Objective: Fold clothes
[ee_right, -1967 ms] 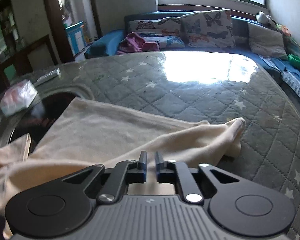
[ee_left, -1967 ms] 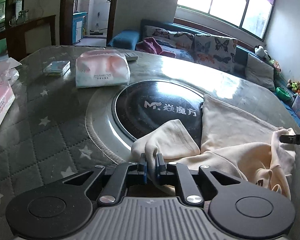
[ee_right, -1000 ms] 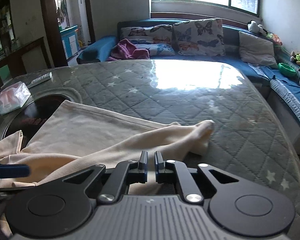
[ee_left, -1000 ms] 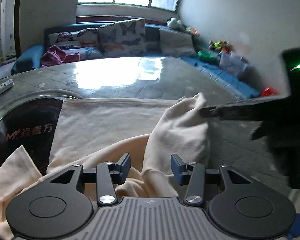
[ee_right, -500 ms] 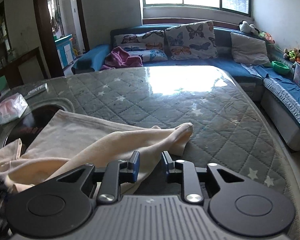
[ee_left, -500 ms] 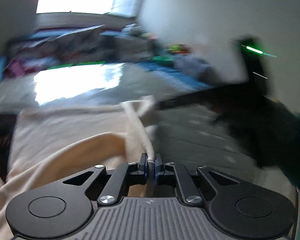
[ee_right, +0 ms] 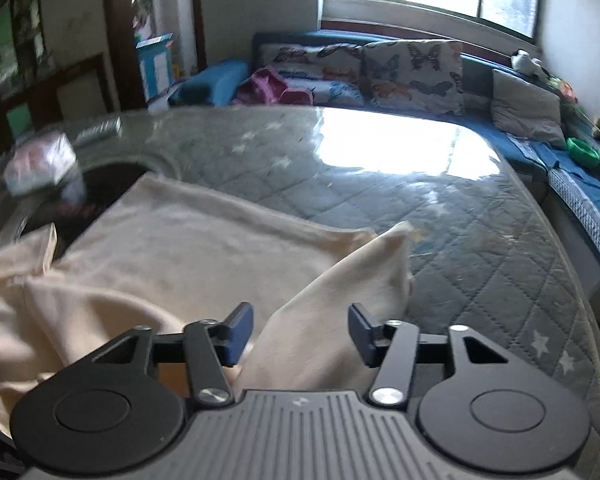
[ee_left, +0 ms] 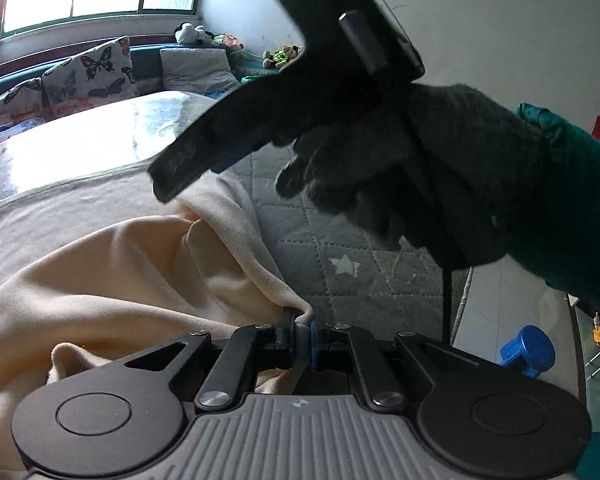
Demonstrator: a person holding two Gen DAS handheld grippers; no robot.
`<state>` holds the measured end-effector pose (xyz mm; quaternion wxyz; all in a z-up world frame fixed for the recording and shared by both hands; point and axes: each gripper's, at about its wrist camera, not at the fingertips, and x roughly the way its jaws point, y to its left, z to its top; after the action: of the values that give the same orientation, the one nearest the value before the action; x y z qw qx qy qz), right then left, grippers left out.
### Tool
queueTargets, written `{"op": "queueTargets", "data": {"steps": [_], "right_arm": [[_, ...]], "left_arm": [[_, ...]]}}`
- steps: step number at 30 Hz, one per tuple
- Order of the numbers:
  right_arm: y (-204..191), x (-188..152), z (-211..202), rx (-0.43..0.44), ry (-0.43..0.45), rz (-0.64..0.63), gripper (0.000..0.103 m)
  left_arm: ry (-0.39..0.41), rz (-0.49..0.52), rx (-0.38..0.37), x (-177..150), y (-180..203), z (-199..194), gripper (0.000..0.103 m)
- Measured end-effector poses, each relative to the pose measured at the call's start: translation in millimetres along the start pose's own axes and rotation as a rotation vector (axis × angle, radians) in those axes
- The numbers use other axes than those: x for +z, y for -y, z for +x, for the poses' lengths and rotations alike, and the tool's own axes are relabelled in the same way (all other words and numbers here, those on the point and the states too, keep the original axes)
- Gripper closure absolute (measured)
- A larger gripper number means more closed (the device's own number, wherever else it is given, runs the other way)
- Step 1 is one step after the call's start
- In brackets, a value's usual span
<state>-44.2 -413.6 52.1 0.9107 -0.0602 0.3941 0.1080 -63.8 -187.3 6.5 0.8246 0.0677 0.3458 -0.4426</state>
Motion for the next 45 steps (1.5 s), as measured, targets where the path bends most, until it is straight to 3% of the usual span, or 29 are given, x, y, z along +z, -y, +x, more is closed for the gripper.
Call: {"op": "queueTargets", "data": {"steps": [9,16,24,28,35,40,45], "right_arm": [[10,-25,-4,-0.183,-0.039,-0.076,0.043],[62,-51,-25,-0.333,-0.038,0.067,0.040],[117,-72,-39,-0.438,-0.041,0.229,0.038],[122,-73,-47,-0.424,-0.014,0.246,0.038],[118,-71,-29,-0.295,-0.038,0.224,0.038],[129,-67,-26,-0.314,-0.041,0.246,0.037],[115,-57,-33,-0.267,-0.009,0.186,0.037]], "left_arm": [[-0.005,-0.006,-0.028,-1,5,5,0.095],[-0.006,0.009,-0.062,-1,15,14,0.094],[-0.012,0.003,-0.067,2,14,19,0.093],[-0.018,-0.006,-0.078,2,15,17,0.091],[-0.028,-0.022,-0.096,2,15,15,0.087],[0.013,-0.036,-0.085,7,10,-6,0.077],[0.088,-0.058,0.014,7,-10,-43,0.077]]}}
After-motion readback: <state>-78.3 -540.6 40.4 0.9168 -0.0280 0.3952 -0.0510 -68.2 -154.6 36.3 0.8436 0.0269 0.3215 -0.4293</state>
